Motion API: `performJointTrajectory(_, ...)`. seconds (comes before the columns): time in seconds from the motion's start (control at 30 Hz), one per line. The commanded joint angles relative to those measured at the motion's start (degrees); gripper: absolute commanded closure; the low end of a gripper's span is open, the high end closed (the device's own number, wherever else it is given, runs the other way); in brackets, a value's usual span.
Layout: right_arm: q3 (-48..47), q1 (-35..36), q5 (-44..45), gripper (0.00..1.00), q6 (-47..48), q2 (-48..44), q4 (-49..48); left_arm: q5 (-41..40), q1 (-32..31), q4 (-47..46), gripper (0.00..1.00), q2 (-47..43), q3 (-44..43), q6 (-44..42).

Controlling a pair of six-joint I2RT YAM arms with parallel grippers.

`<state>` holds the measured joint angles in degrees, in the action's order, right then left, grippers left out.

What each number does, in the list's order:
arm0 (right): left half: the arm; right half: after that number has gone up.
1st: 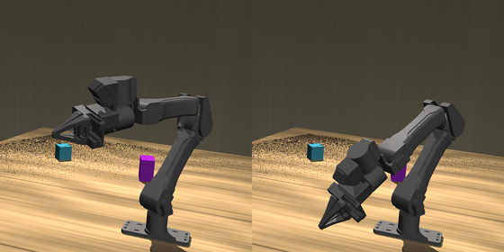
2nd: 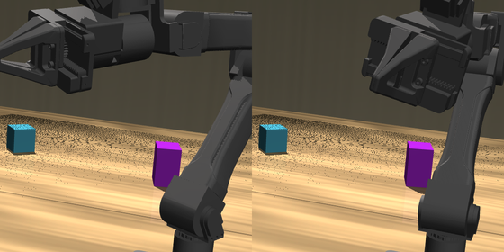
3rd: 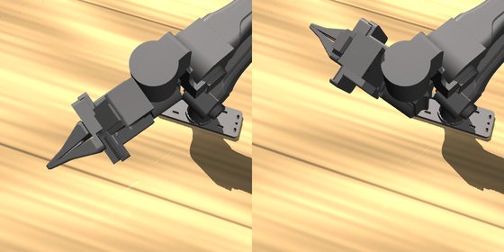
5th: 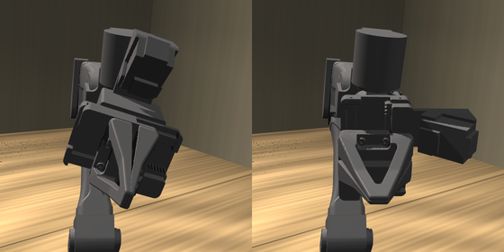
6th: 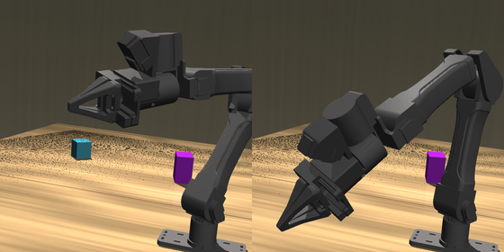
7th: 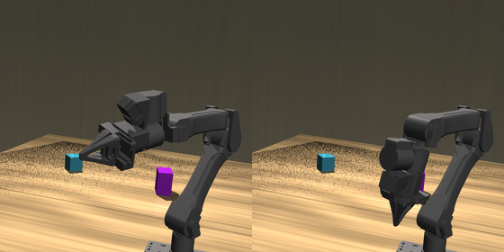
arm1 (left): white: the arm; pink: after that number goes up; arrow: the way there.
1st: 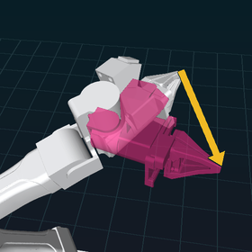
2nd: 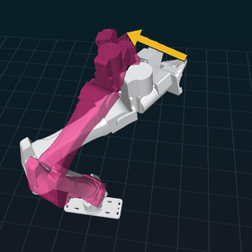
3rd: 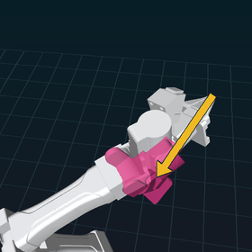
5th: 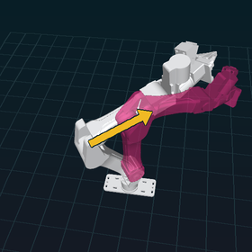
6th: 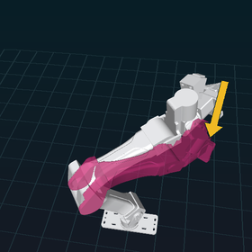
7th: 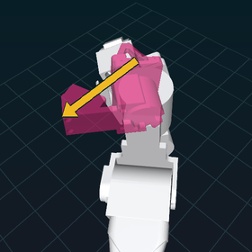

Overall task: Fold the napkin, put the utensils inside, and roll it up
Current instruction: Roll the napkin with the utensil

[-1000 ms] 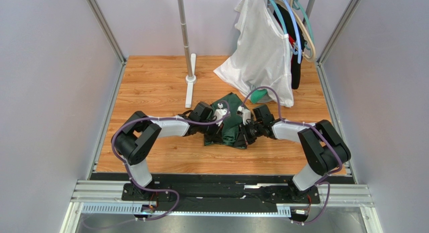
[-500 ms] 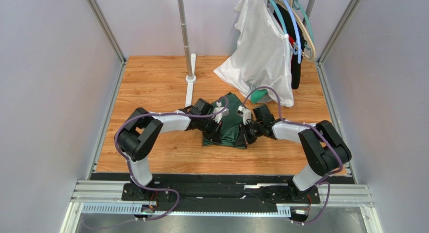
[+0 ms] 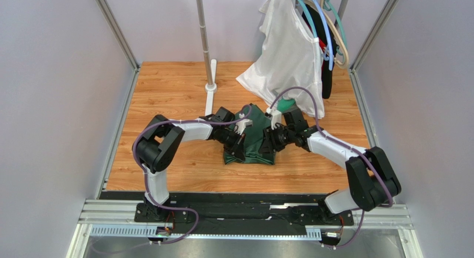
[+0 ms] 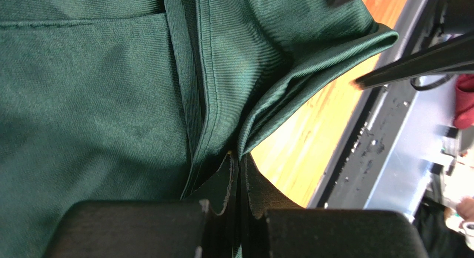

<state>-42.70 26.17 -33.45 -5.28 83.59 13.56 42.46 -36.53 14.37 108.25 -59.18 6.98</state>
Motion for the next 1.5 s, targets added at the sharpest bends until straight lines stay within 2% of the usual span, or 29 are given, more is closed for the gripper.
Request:
performJointTrajectory(0.0, -4.41, 0.45, 4.53, 0.53, 3.16, -5.54, 3.92, -0.62, 0.23, 4.88, 1.00, 2.67, -0.06, -0.66)
performJointTrajectory(0.1, -6.07, 4.04, 7.78, 0.52, 7.45, -6.95, 6.12, 0.43, 0.50, 5.31, 1.00, 3.46, -0.50, -0.30)
performJointTrajectory(0.4, -3.09, 9.06, 8.66, 0.50, 8.88, -2.21, 1.91, 1.93, 1.20, 5.58, 1.00, 5.13, -1.03, 0.22)
performJointTrajectory(0.93, -1.60, 13.20, 12.26, 0.51, 8.36, 2.89, -0.73, 3.33, 1.99, 5.67, 1.00, 6.19, -1.29, 0.93)
performJointTrajectory(1.03, -2.65, 13.20, 13.23, 0.59, 7.92, 4.56, -0.21, 3.42, 2.08, 5.49, 1.00, 6.19, -1.20, 0.93)
performJointTrajectory(1.07, -2.92, 13.11, 13.32, 0.67, 7.92, 4.91, 0.32, 3.33, 1.99, 5.49, 1.00, 6.27, -1.20, 0.93)
performJointTrajectory(1.13, -3.88, 13.11, 14.02, 0.75, 7.57, 6.23, 0.76, 3.51, 1.99, 5.49, 1.00, 6.19, -1.12, 0.93)
performJointTrajectory(1.17, -4.15, 13.11, 14.20, 0.85, 7.56, 6.58, 1.20, 3.51, 2.08, 5.41, 1.00, 6.19, -1.20, 1.01)
performJointTrajectory(1.27, -5.11, 13.11, 14.29, 0.99, 7.48, 7.81, 1.99, 3.51, 2.08, 5.40, 0.99, 5.58, -1.03, 0.93)
performJointTrajectory(1.3, -5.38, 13.20, 14.38, 1.00, 7.48, 8.42, 2.34, 3.51, 1.99, 5.14, 0.97, 5.22, -0.77, 1.19)
performJointTrajectory(1.4, -6.52, 13.03, 13.85, 1.00, 7.39, 9.22, 3.40, 2.46, 1.99, 3.74, 0.82, 2.94, 0.38, 1.98)
performJointTrajectory(1.43, -6.78, 13.11, 13.24, 1.00, 7.47, 9.48, 3.66, 2.11, 2.08, 3.47, 0.70, 2.07, 0.64, 2.24)
performJointTrajectory(1.47, -6.87, 12.77, 12.72, 1.00, 7.39, 9.66, 3.84, 1.76, 2.08, 2.95, 0.65, 0.40, 1.16, 2.51)
